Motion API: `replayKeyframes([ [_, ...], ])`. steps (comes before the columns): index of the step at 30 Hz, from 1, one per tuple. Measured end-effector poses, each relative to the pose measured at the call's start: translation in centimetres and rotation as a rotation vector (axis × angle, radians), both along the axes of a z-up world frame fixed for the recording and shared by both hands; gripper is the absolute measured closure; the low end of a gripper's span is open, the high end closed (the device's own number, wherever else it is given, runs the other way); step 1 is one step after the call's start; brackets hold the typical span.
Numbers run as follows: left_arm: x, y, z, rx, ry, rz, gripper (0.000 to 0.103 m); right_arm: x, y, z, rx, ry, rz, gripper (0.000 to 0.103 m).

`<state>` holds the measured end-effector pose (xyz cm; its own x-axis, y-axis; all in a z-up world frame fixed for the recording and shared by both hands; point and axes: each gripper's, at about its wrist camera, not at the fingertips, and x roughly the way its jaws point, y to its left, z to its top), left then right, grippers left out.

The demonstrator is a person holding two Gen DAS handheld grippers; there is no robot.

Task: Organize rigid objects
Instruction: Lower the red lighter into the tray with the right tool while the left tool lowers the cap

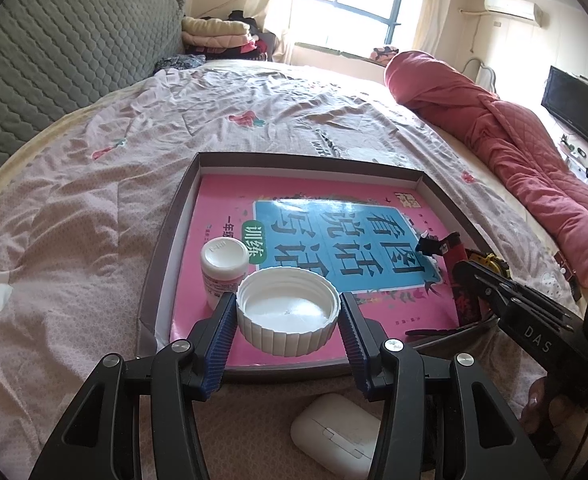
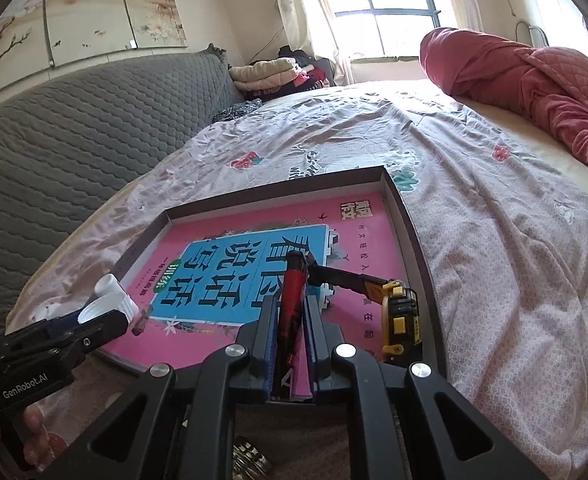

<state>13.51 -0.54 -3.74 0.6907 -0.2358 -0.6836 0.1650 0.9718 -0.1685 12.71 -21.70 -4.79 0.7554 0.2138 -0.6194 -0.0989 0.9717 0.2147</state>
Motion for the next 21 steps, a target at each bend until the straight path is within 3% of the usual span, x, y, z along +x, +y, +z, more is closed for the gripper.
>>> replayKeyframes([
  [13, 0.3, -0.1, -0.4, 0.004, 0.005, -0.005, 0.051, -0.2, 2.1, -0.4, -0.207, 0.000, 0.004, 0.090],
  [21, 0.6, -0.3, -0.6, 0.006, 0.012, -0.006, 0.051, -0.5, 2.2, -0.3, -0.234, -0.015, 0.000, 0.090],
])
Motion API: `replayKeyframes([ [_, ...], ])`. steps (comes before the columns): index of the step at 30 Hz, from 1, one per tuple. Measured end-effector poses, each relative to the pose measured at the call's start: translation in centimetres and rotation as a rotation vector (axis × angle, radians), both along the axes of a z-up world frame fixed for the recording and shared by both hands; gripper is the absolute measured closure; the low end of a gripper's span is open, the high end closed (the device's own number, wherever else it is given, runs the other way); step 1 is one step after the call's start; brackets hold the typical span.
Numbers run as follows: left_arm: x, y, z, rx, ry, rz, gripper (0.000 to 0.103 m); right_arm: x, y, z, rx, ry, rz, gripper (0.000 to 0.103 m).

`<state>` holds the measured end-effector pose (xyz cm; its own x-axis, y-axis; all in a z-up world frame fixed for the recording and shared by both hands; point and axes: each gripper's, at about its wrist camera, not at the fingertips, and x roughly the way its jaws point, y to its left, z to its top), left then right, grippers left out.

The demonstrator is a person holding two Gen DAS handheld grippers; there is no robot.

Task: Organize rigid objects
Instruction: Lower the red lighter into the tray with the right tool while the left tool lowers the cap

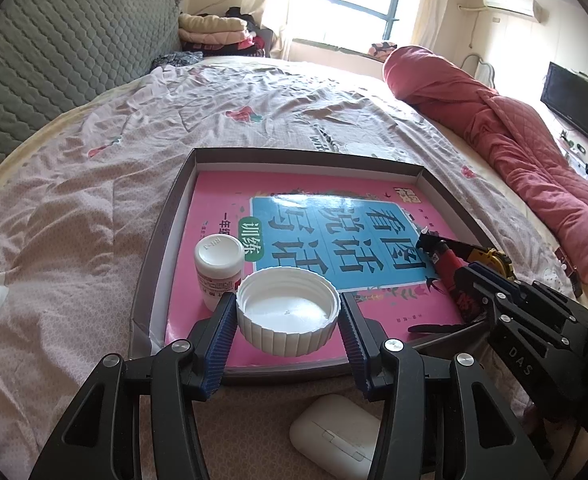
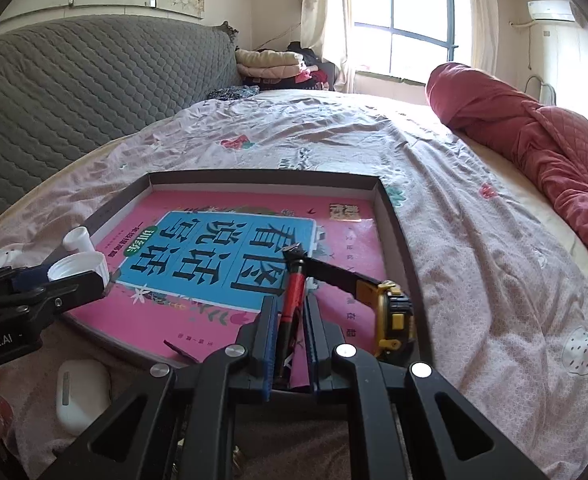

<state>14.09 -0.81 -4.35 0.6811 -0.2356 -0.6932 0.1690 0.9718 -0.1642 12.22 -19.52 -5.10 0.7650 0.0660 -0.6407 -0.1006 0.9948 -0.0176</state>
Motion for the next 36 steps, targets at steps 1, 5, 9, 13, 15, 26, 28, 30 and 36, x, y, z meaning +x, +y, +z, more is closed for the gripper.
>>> replayKeyframes([
  [1, 0.0, 0.1, 0.0, -0.001, 0.003, 0.003, 0.051, 0.0, -0.1, 0.0, 0.002, -0.003, -0.004, 0.090],
  [5, 0.3, 0.2, -0.3, 0.002, 0.016, 0.007, 0.051, -0.2, -0.7, 0.3, 0.035, -0.008, -0.009, 0.090],
  [9, 0.3, 0.2, -0.4, 0.004, 0.017, 0.007, 0.051, -0.4, -1.1, 0.4, 0.069, -0.012, -0.001, 0.090],
  [13, 0.4, 0.1, -0.5, 0.008, 0.018, 0.004, 0.051, -0.8, -1.2, 0.7, 0.080, -0.031, 0.002, 0.090],
  [15, 0.6, -0.1, -0.5, 0.010, 0.018, 0.000, 0.051, -0.9, -1.4, 0.9, 0.084, -0.040, 0.000, 0.090],
  [26, 1.3, -0.8, -1.0, 0.041, 0.036, -0.008, 0.051, -0.8, -2.8, 0.8, 0.131, -0.026, -0.052, 0.090],
  [28, 1.4, -1.0, -1.0, 0.045, 0.039, -0.011, 0.051, -0.8, -2.8, 0.8, 0.131, -0.027, -0.053, 0.090],
  [30, 1.5, -1.2, -1.1, 0.057, 0.045, -0.007, 0.051, -0.7, -2.7, 0.8, 0.124, -0.028, -0.053, 0.090],
  [36, 1.9, -1.4, -1.3, 0.072, 0.060, -0.004, 0.051, -0.8, -2.2, 0.8, 0.110, -0.030, -0.035, 0.090],
])
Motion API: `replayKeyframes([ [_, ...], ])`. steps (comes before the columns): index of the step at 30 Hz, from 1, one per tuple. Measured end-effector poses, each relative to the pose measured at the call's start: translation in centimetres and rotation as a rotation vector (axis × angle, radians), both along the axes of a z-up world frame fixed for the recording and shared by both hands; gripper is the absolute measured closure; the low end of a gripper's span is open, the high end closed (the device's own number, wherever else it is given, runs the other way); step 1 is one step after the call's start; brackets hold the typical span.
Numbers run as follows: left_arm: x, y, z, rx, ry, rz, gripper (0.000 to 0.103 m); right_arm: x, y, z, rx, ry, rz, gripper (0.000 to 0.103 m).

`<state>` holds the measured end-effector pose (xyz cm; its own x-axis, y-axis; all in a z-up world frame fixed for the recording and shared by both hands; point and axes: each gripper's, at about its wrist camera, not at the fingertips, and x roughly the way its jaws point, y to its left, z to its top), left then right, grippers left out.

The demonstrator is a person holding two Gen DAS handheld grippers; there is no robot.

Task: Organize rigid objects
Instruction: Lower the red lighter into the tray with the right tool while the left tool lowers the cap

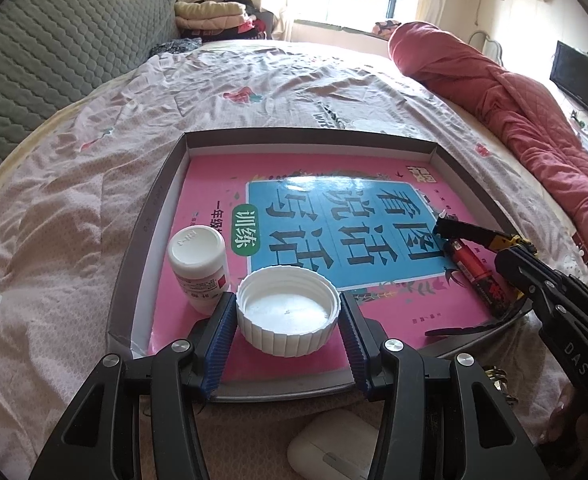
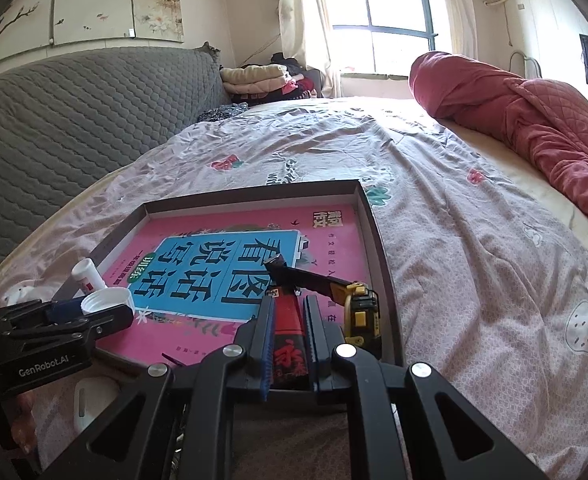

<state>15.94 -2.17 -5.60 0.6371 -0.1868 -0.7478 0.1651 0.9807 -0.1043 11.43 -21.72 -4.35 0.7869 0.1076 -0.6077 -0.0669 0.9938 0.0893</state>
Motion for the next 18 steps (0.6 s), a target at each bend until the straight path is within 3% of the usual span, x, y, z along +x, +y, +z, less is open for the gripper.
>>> replayKeyframes([
  [11, 0.48, -0.17, -0.31, 0.007, 0.015, 0.003, 0.051, -0.12, 0.47, -0.09, -0.023, 0.000, 0.009, 0.089],
  [18, 0.43, -0.14, -0.28, -0.003, 0.012, 0.001, 0.051, -0.16, 0.71, 0.01, -0.036, -0.009, 0.015, 0.080],
])
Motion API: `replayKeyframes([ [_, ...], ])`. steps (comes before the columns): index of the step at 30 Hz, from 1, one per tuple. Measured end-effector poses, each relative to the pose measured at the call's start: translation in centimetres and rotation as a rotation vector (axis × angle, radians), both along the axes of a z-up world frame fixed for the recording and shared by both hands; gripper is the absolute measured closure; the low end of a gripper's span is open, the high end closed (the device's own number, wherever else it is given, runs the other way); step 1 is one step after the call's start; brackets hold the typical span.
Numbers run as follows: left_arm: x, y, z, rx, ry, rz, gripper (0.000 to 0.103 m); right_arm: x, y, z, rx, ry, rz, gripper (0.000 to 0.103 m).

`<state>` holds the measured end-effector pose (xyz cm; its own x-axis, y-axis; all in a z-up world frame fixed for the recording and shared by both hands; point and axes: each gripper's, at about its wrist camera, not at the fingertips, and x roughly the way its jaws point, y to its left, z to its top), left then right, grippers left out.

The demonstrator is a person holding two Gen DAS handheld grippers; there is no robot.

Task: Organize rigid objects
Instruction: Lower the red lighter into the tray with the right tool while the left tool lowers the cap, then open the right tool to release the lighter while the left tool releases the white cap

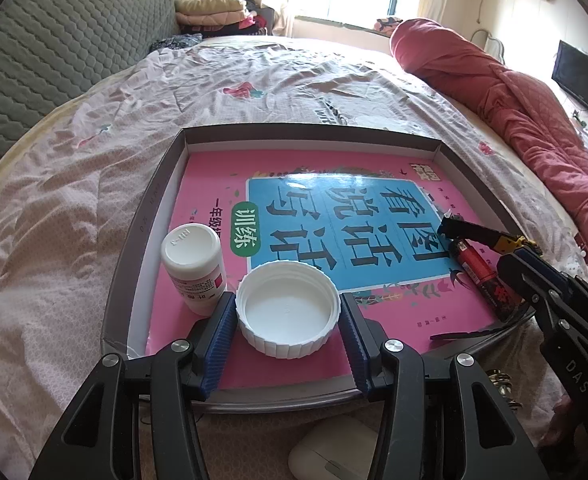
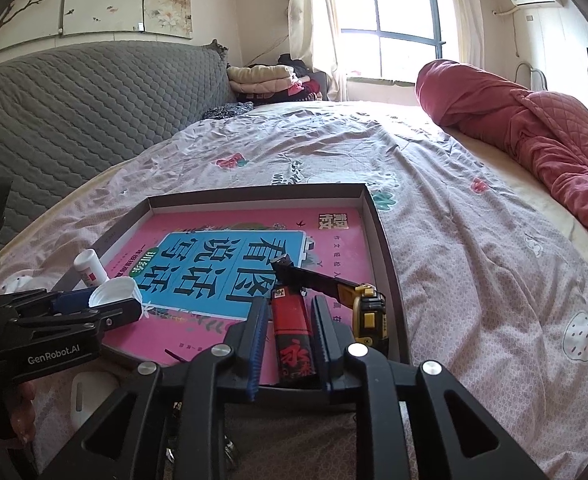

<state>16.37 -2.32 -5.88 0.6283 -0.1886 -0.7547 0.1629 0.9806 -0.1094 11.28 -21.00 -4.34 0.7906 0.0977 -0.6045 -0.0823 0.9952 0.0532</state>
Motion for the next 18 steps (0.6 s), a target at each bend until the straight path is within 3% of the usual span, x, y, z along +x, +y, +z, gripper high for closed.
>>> replayKeyframes([
  [5, -0.07, 0.06, 0.04, -0.006, 0.001, -0.001, 0.051, -0.05, 0.07, 0.13, -0.005, -0.008, 0.001, 0.079],
  [10, -0.24, 0.07, 0.09, -0.010, 0.002, -0.001, 0.050, -0.08, 0.03, 0.20, -0.005, -0.011, -0.001, 0.066],
  [18, -0.28, 0.07, 0.22, -0.009, 0.004, -0.008, 0.048, -0.17, 0.09, 0.25, -0.010, -0.011, 0.003, 0.065],
])
